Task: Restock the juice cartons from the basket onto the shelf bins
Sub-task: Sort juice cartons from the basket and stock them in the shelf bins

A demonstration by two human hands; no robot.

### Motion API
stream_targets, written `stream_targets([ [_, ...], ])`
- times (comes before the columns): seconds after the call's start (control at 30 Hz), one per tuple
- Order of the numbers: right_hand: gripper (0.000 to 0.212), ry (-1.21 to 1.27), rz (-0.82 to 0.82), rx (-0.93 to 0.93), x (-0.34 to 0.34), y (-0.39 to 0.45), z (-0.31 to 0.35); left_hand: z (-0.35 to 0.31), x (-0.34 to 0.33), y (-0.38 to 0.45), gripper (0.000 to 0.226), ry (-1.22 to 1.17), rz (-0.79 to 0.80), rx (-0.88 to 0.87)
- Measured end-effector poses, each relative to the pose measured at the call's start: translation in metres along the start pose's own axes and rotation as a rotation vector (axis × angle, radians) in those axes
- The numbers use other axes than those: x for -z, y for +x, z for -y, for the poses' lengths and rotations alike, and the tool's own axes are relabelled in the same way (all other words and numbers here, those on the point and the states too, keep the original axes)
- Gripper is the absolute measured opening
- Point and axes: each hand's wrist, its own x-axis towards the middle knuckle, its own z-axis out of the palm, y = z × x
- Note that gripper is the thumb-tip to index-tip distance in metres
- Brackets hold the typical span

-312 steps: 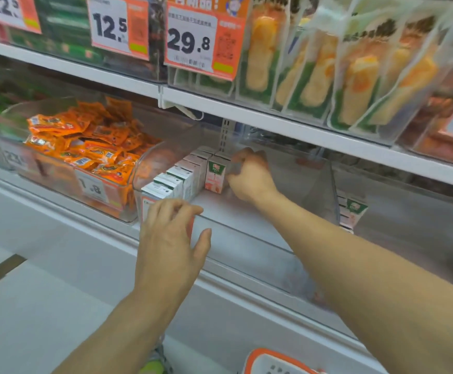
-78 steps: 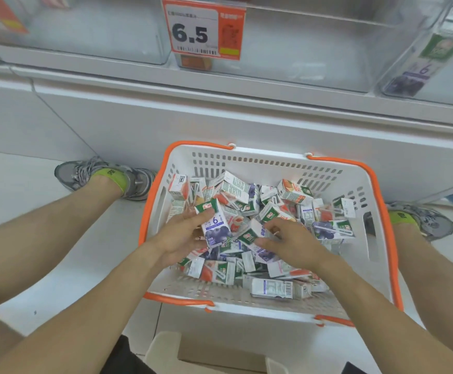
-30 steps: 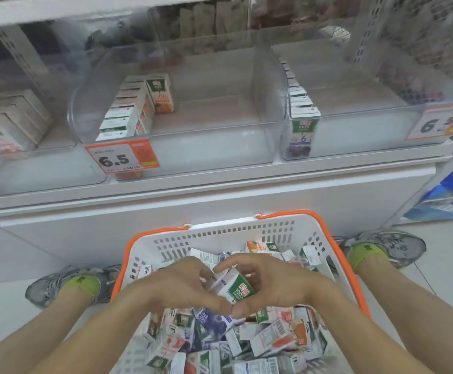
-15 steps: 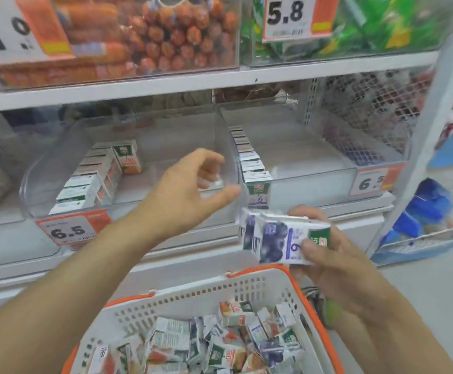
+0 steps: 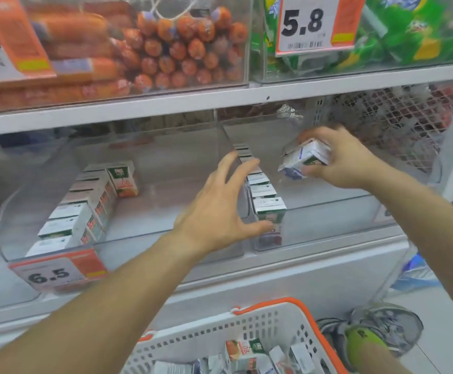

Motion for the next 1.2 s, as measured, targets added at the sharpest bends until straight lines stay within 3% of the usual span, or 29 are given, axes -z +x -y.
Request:
stream_targets([
  [0.17,0.062,-0.266,0.383,0.044,-0.062,0.098,-0.017,-0.002,0.000,0.000,0.112,0.052,0.000,-0.002],
  [0.27,0.065,-0.225,0.365,0.024,-0.082,0.120,-0.006,-0.004,0.001,-0.002,0.107,0.089,0.022,-0.005],
  [0.4,0.114,-0.040,0.225,-0.054,-0.089,0.117,-0.013,-0.007,0.001,-0.003,0.102,0.143,0.008,0.006],
  [0.43,0.113,0.017,0.163,-0.084,-0.090,0.114,-0.015,-0.008,0.000,-0.003,0.102,0.148,0.001,0.005],
  [0.5,0.091,0.079,0.071,-0.170,-0.093,0.111,-0.018,-0.010,0.000,-0.004,0.101,0.161,-0.001,0.011],
  [0.57,0.071,0.099,0.064,-0.216,-0.095,0.107,-0.017,-0.012,0.001,-0.005,0.100,0.172,0.002,0.014],
  [0.83,0.071,-0.024,0.185,-0.244,-0.071,0.097,0.003,-0.022,0.009,-0.008,0.098,0.342,0.052,0.051],
  [0.93,0.039,-0.057,0.071,-0.191,-0.043,0.072,0.025,-0.021,0.007,-0.007,0.099,0.398,0.020,0.055],
  [1.0,0.012,0.022,-0.065,-0.127,-0.027,0.031,0.046,-0.016,0.004,-0.006,0.101,0.398,-0.012,0.043],
  [1.2,0.010,0.567,-0.231,-0.130,-0.027,-0.112,0.094,-0.012,0.000,-0.009,0.100,0.454,-0.070,-0.004],
])
